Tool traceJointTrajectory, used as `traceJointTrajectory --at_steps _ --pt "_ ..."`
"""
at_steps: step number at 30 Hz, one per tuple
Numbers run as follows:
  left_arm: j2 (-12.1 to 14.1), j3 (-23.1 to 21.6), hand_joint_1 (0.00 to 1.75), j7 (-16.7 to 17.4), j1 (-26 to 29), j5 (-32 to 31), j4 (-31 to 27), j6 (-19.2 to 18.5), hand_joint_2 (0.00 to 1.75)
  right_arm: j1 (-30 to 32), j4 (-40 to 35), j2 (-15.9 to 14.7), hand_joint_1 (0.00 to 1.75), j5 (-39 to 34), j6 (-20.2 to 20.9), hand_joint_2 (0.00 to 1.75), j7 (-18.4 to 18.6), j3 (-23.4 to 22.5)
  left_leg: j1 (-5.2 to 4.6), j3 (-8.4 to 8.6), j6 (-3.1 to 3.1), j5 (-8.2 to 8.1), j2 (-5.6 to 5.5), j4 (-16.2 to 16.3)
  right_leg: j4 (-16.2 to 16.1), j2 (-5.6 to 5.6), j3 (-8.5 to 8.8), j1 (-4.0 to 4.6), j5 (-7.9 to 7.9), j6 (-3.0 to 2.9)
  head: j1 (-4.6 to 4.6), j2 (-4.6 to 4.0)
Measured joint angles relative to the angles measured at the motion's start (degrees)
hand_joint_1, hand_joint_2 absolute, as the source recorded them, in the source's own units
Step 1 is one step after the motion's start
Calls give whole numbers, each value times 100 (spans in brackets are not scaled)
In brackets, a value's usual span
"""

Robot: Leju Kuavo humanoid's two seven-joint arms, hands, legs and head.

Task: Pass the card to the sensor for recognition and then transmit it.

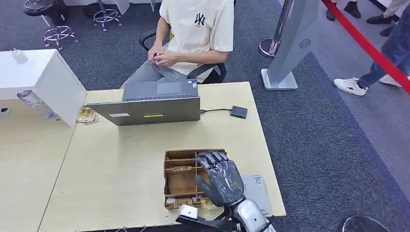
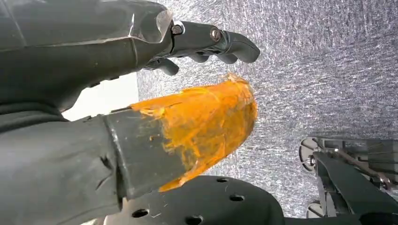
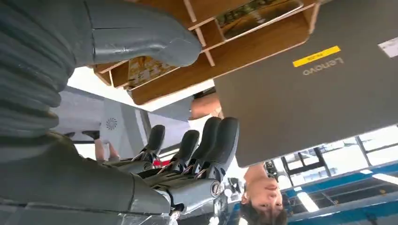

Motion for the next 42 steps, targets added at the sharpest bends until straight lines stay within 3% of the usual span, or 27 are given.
traceJointTrajectory --at_steps 6,9,11,18,19,21,31,36,42 --pt "2 -2 0 -26 1 41 0 -2 0 -54 118 -26 86 -13 0 175 35 -61 0 0 0 0 0 0 0 0 0 0 0 0 0 0" --pt "2 -2 0 -35 0 50 0 -2 0 -76 168 -42 77 -22 0 175 61 -79 0 0 0 0 0 0 0 0 0 0 0 0 2 0" --pt "2 -4 0 -35 0 61 0 -11 0 -100 218 -59 86 -46 0 175 107 -81 0 0 0 0 0 0 0 0 0 0 0 0 2 0" --pt "2 -24 0 -50 1 101 0 -13 0 -155 382 -122 82 -70 -2 175 168 -90 0 0 0 0 0 0 0 0 0 0 0 0 2 0" --pt "2 -24 0 -50 1 105 0 -13 0 -162 400 -129 89 -70 -2 175 168 -90 0 0 0 0 0 0 0 0 0 0 0 0 2 0" --pt "2 -24 0 -55 1 120 0 -13 0 -169 431 -142 84 -70 -2 175 175 -90 0 0 0 0 0 0 0 0 0 0 0 0 2 0" --pt "4 -26 0 -83 1 151 0 -13 0 -239 701 -207 140 -98 -2 175 293 -90 0 0 0 0 0 0 0 0 0 0 0 0 2 0" --pt "4 -28 0 -83 1 153 0 -13 0 -298 752 -219 140 -101 -13 175 317 -90 0 0 0 0 0 0 0 0 0 0 0 0 2 0" --pt "4 -28 0 -83 1 160 0 -13 0 -328 785 -221 154 -98 -20 175 330 -90 0 1 0 0 0 0 0 0 0 0 0 0 2 0"
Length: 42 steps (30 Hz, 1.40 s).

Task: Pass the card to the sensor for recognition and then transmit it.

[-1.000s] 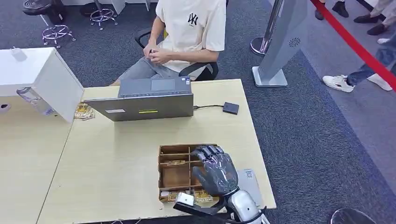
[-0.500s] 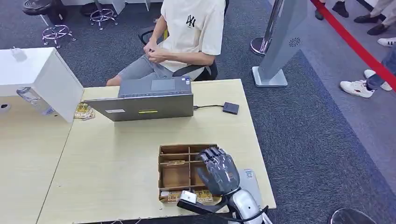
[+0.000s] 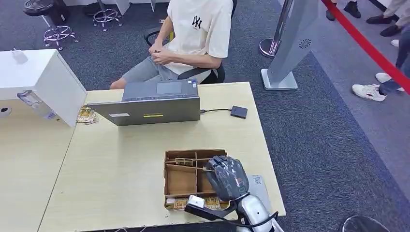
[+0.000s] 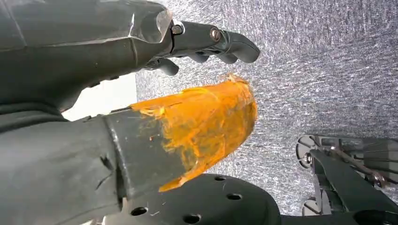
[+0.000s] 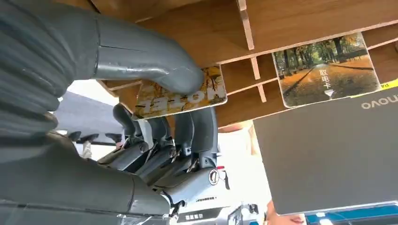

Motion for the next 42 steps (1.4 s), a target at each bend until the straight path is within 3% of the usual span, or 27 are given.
traceJointTrajectory --at_steps 5,6,8,12,16,20,25,31,42 --pt "0 -2 0 0 0 9 0 0 0 -15 4 0 164 4 -11 175 11 0 0 0 0 0 0 0 0 0 0 0 0 0 0 0" --pt "0 -2 0 0 0 15 0 0 0 -21 0 0 175 9 -13 175 20 0 0 0 0 0 0 0 0 0 0 0 0 0 0 0" --pt "0 -2 0 0 0 33 0 0 0 -18 -33 0 175 9 -15 175 -24 -7 0 1 0 0 0 1 0 0 0 0 0 0 0 0" --pt "0 -4 0 -4 3 98 0 2 0 149 -449 78 175 -189 -15 175 -624 -216 0 -2 0 0 -1 0 0 -1 -1 0 0 0 0 0" --pt "-4 -20 0 -20 2 131 0 7 0 363 -1065 381 175 -680 -15 175 -1445 -599 1 -2 0 0 -2 0 0 -2 -3 1 -1 0 0 0" --pt "-11 -72 0 -39 5 203 0 13 0 547 -1762 722 175 -1231 -15 175 -1976 -942 1 -2 0 0 0 0 0 0 -3 1 -1 0 0 0" --pt "-13 -144 0 -74 5 260 0 13 0 678 -2406 837 175 -2020 -13 175 -2009 -1054 -1 -2 0 0 0 0 0 0 -2 -1 0 0 0 0" --pt "-24 -171 0 -74 6 302 0 4 0 764 -2940 789 175 -3196 18 175 -1790 -1029 -2 -2 0 0 0 1 -1 0 -1 -1 0 0 0 0" --pt "-63 -295 0 39 4 214 0 -39 0 722 -3106 673 175 -2997 46 175 -1788 -868 1 -3 0 0 0 0 0 0 -2 0 0 0 0 0"
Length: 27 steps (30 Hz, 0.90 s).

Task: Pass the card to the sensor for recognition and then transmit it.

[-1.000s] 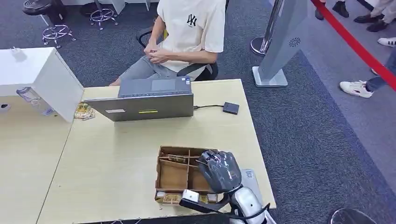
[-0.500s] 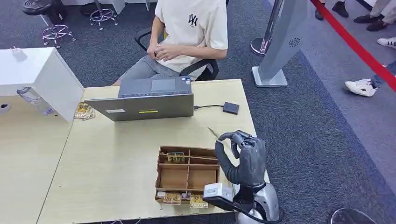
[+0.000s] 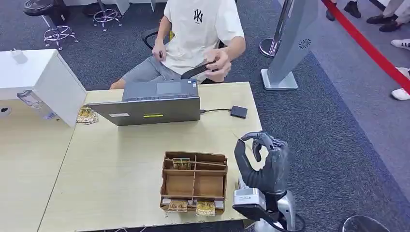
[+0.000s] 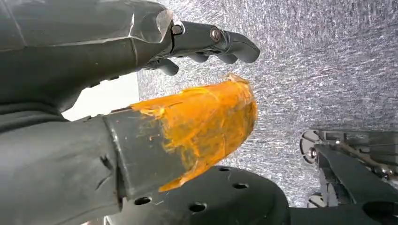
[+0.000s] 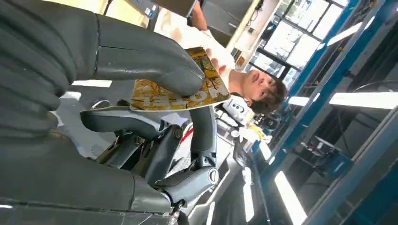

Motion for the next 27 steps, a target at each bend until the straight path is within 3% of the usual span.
traceJointTrajectory --at_steps 8,17,27 --pt "-2 -48 0 92 -4 -415 0 -107 0 -687 567 -17 175 1223 -22 175 295 250 0 1 2 2 1 0 0 1 2 0 3 -2 0 0" --pt "-2 -52 0 199 -20 -971 0 -249 0 -1933 1719 171 175 2812 -26 175 608 214 0 3 1 3 1 1 2 3 2 0 3 -3 -2 0" --pt "-31 -57 0 262 -62 -1134 0 -299 0 -2616 2505 380 175 3445 -31 175 778 37 -1 0 1 3 -2 1 2 1 1 0 3 -3 0 0"
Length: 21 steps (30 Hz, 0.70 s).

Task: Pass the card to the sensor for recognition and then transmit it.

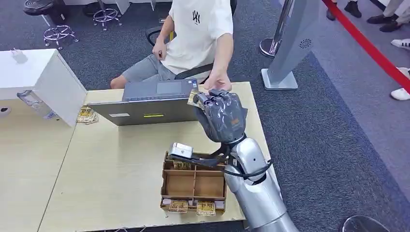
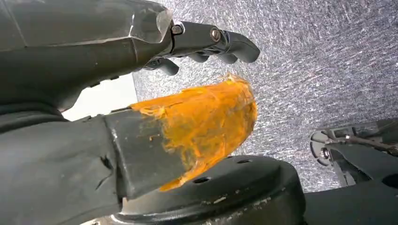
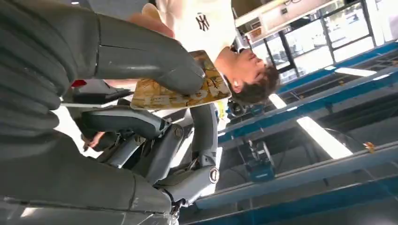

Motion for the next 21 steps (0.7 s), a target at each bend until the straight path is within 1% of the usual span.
traceJointTrajectory --at_steps 3,4,5,6,8,9,10,11,12,13,15,16,18,20,21 --pt "0 0 0 0 0 0 0 0 0 -28 63 20 175 4 -2 175 13 -35 0 -1 0 0 0 0 0 0 -1 0 0 0 0 0" --pt "0 0 0 2 0 -7 0 0 0 -38 85 22 155 26 -2 175 20 -42 0 -1 0 -1 1 0 0 0 -1 0 0 0 0 0" --pt "0 -2 0 2 -1 -15 0 0 0 -49 107 22 37 93 -2 175 47 -50 0 -1 0 -1 1 0 -1 0 -1 0 0 0 0 0" --pt "0 -4 0 4 -3 -17 0 0 0 -66 125 22 0 151 -2 175 81 -52 0 -1 0 -1 1 0 -1 0 -2 0 0 0 0 0" --pt "0 -9 0 39 -8 -41 0 -11 0 -118 185 20 0 403 -2 175 298 -55 0 -1 0 -1 1 0 -1 0 -2 0 0 0 0 0" --pt "0 -13 0 50 -12 -55 0 -22 0 -175 245 20 0 610 -2 175 523 -46 0 0 0 -1 1 0 -1 1 -2 0 0 0 -2 0" --pt "0 -17 0 57 -16 -59 0 -26 0 -208 295 20 0 691 -2 0 702 -41 0 0 0 0 0 0 -1 -1 -2 0 0 0 0 0" --pt "0 -24 0 61 -17 -59 0 -28 0 -227 321 13 0 739 -4 0 853 -42 0 0 0 0 -1 0 -1 -1 -2 0 0 0 0 0" --pt "0 -31 0 63 -16 -57 0 -28 0 -229 337 4 0 739 -4 0 892 -42 0 0 0 0 0 0 0 0 -2 0 0 0 0 0" --pt "0 -33 0 63 -14 -50 0 -28 0 -224 341 -4 0 713 -4 0 894 -46 0 0 0 0 2 0 0 1 -2 0 0 0 0 0" --pt "0 -35 0 63 -15 -22 0 -28 0 -181 325 -9 0 568 -4 0 714 -72 0 0 0 0 2 0 0 1 -2 0 0 0 -2 0" --pt "0 -35 0 63 -15 -11 0 -26 0 -136 297 -7 0 454 -4 0 535 -103 0 0 0 0 0 0 -1 0 -2 0 0 0 0 0" --pt "0 -37 0 63 -6 30 0 -13 0 40 171 76 0 45 -4 0 -89 -266 0 -1 0 -1 -2 0 -1 -1 -2 0 0 0 0 0" --pt "0 -37 0 50 4 100 0 20 0 290 -12 244 0 -485 -7 0 -717 -460 0 -1 0 -2 -1 0 -1 0 -3 0 -2 1 -2 0" --pt "0 -37 0 44 4 127 0 33 0 446 -133 323 0 -794 -7 0 -943 -533 0 -1 0 -3 -2 0 -1 -1 -3 0 -3 2 0 0"
